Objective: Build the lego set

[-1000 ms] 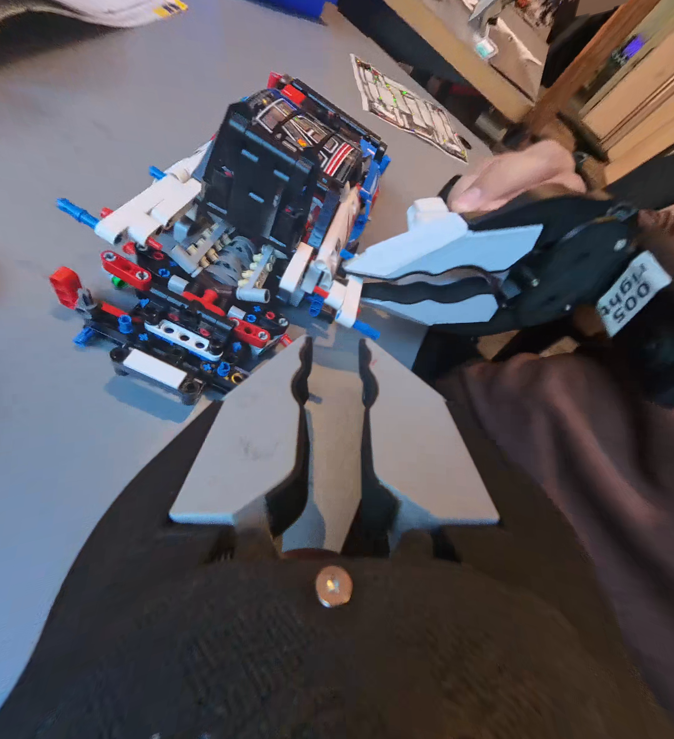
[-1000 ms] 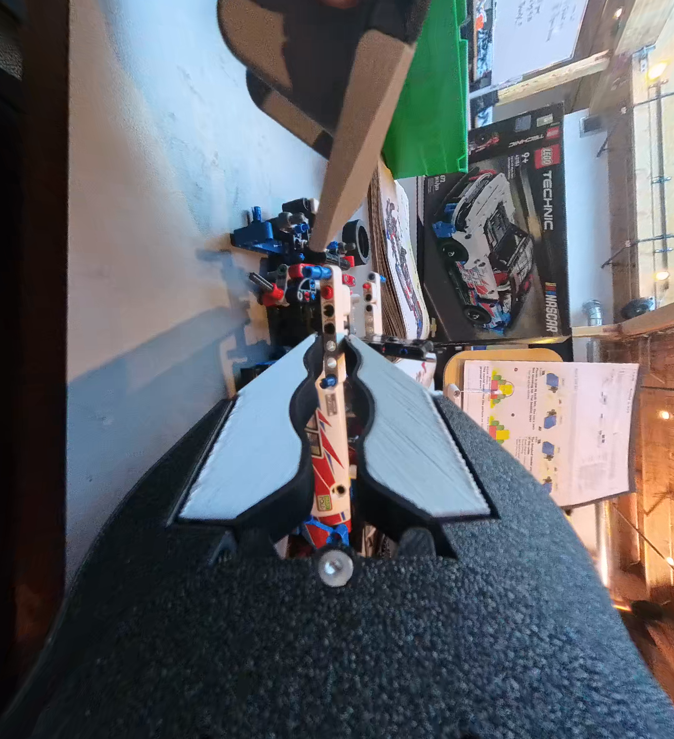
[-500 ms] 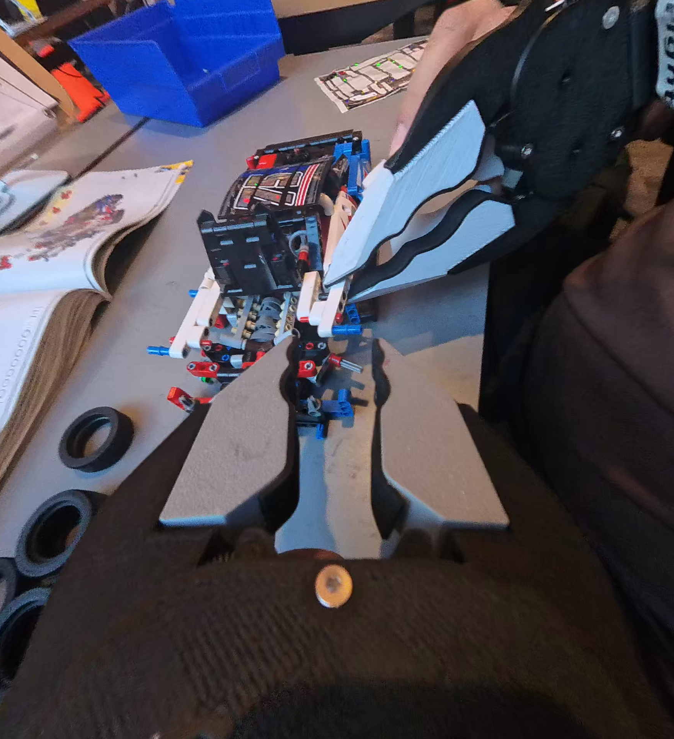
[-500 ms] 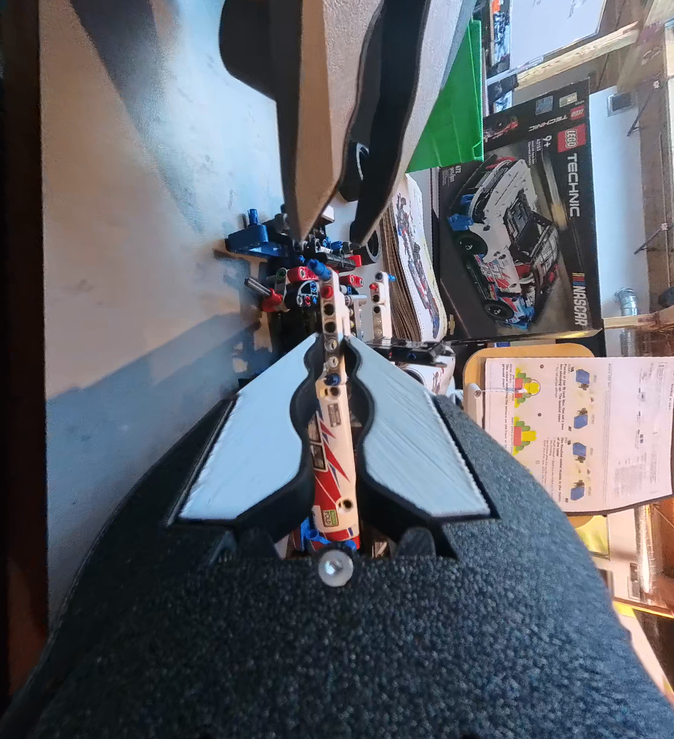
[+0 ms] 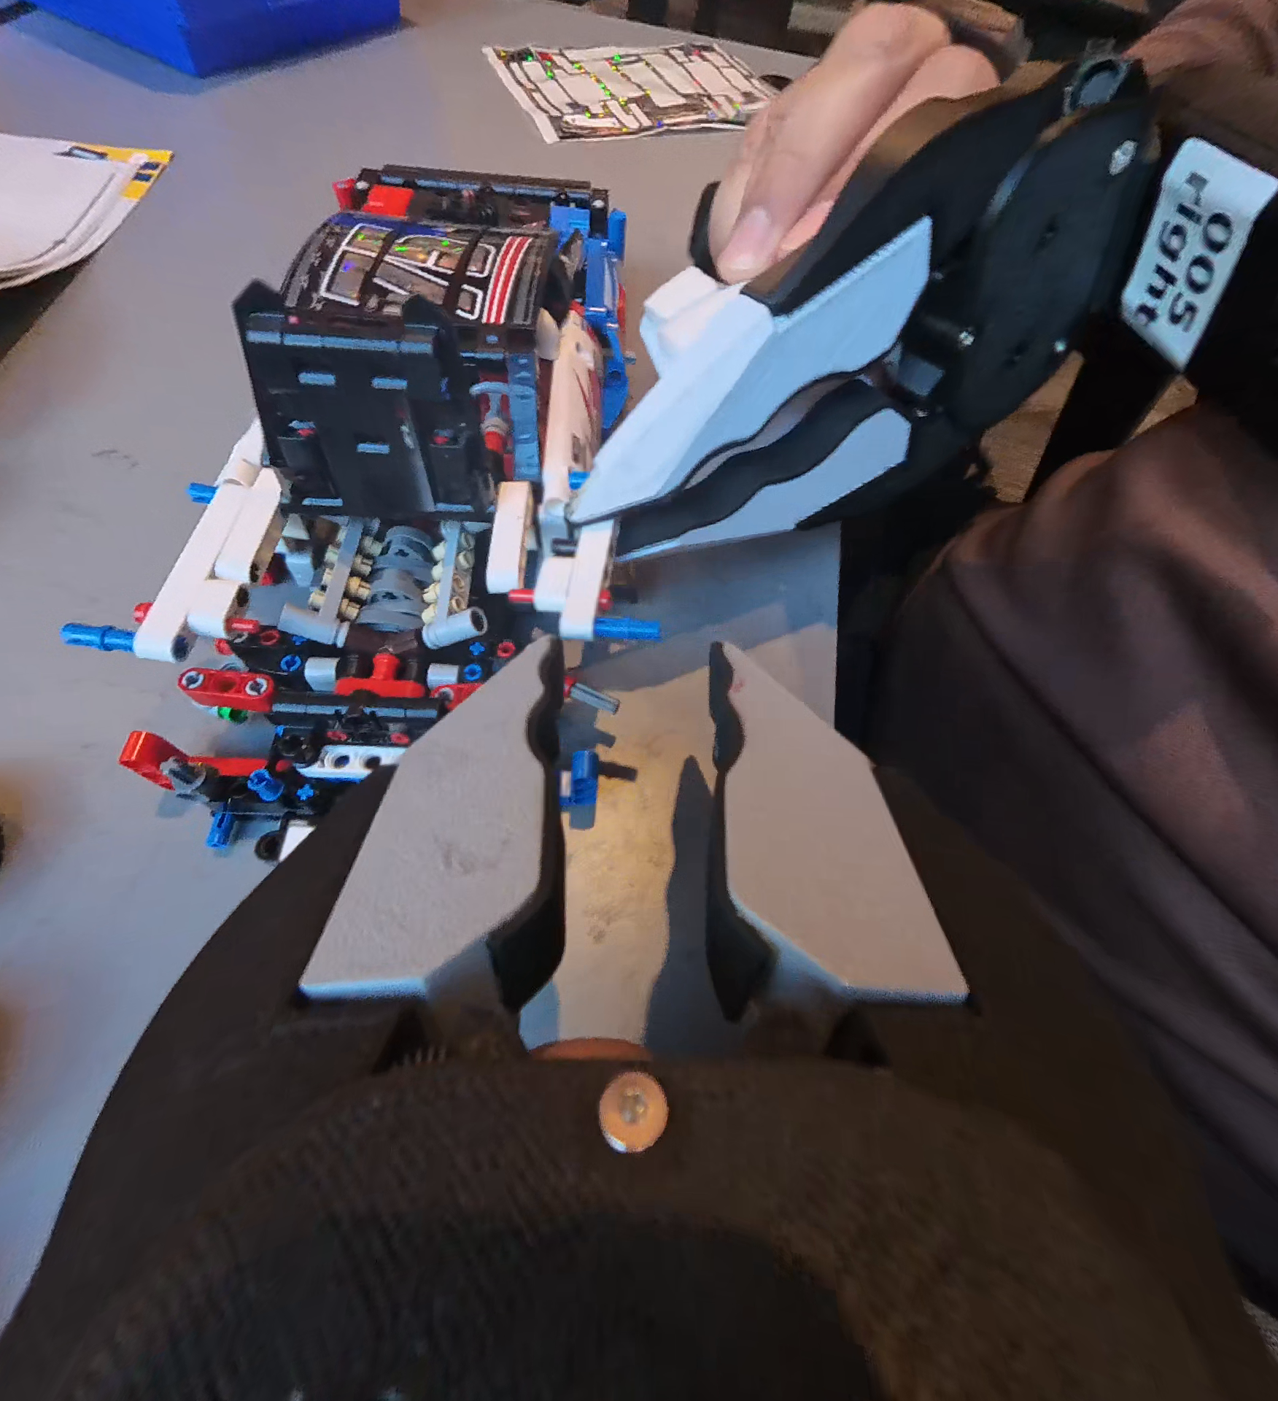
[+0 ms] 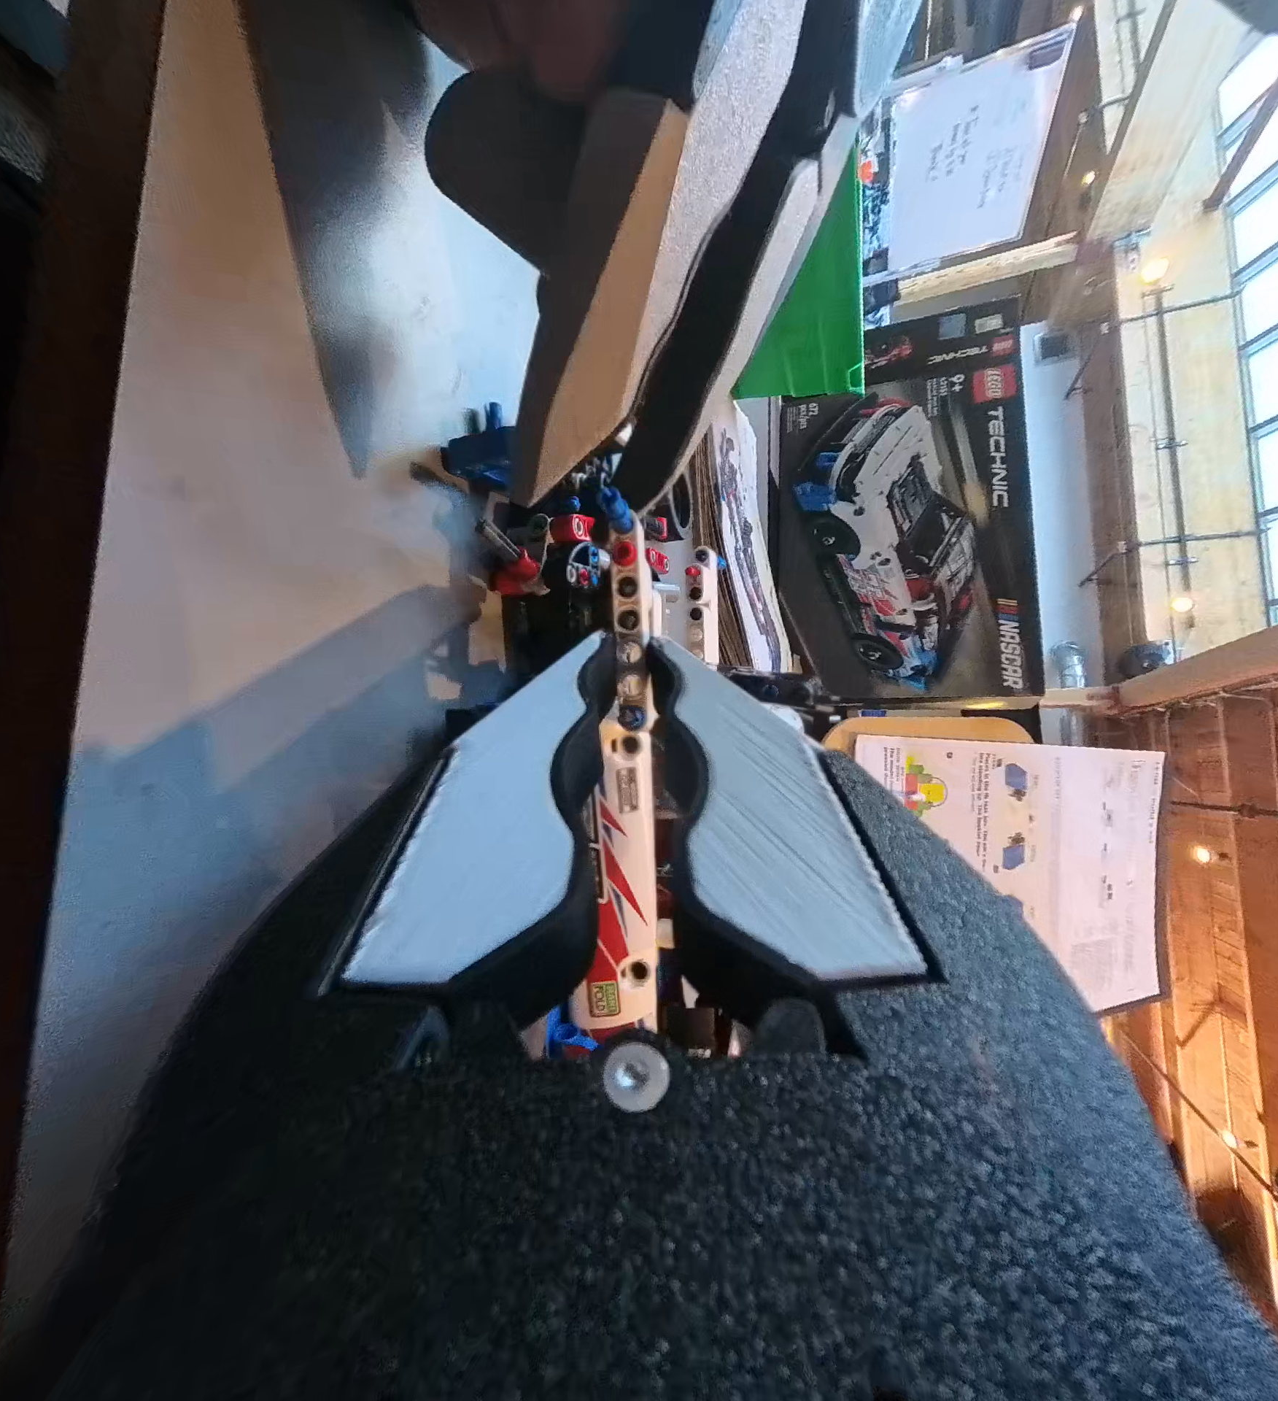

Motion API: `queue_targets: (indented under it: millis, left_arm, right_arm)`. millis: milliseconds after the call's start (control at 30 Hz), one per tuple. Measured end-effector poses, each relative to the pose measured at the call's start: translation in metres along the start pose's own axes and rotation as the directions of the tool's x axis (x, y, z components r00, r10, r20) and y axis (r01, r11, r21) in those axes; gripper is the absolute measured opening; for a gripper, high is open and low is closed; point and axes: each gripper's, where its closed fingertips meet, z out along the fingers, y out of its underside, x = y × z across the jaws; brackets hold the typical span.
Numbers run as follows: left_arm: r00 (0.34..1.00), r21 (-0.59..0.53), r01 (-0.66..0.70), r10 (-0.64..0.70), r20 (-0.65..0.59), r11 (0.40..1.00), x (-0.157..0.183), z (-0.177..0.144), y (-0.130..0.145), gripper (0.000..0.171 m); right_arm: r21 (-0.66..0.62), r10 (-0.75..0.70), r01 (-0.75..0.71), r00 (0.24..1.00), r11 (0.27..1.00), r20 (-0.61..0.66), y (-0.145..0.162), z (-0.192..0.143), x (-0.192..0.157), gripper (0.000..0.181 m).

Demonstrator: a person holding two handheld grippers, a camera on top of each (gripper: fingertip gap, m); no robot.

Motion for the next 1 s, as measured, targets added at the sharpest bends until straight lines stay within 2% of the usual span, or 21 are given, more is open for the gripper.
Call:
queue_targets:
  millis: [133,267,367,500,600,667,833,1000]
  left_arm:
    - [1.000,0.023,-0.013,0.012,0.024,1.000,-0.001,-0.001,-0.004,0.034]
    - [0.999,0.061,0.048,-0.048,-0.006,0.997,-0.001,-0.003,-0.008,0.032]
    - [0.998,0.064,0.050,-0.052,0.030,0.997,-0.006,-0.003,-0.008,0.022]
    - [0.996,0.056,0.066,-0.070,0.063,0.996,-0.009,-0.001,-0.008,0.022]
    - [0.992,0.054,0.086,-0.091,0.083,0.995,-0.009,0.002,-0.008,0.032]
    - [0.989,0.047,0.064,-0.070,0.129,0.997,-0.013,0.001,-0.007,0.022]
    - [0.979,0.057,0.075,-0.084,0.185,0.996,-0.015,-0.002,-0.007,0.022]
    - [0.973,0.025,0.058,-0.062,0.223,0.998,-0.014,0.000,-0.002,0.022]
  right_arm:
    - [0.015,-0.013,0.013,1.000,1.000,-0.023,0.002,0.002,0.003,0.008]
    - [0.041,-0.023,0.025,0.999,0.999,-0.036,-0.002,0.002,0.003,0.007]
    - [0.036,-0.016,0.018,0.999,0.999,-0.039,0.000,0.004,0.003,0.007]
    - [0.035,-0.029,0.030,0.999,0.999,-0.042,0.001,0.005,0.003,0.007]
    - [0.029,-0.030,0.031,0.998,0.999,-0.048,0.002,0.006,0.004,0.007]
    - [0.037,-0.029,0.031,0.998,0.999,-0.047,0.001,0.006,0.004,0.007]
    - [0.043,-0.040,0.042,0.998,0.998,-0.046,0.000,0.010,0.005,0.008]
    - [0.042,0.012,-0.014,0.999,0.999,0.045,0.001,0.005,-0.004,0.020]
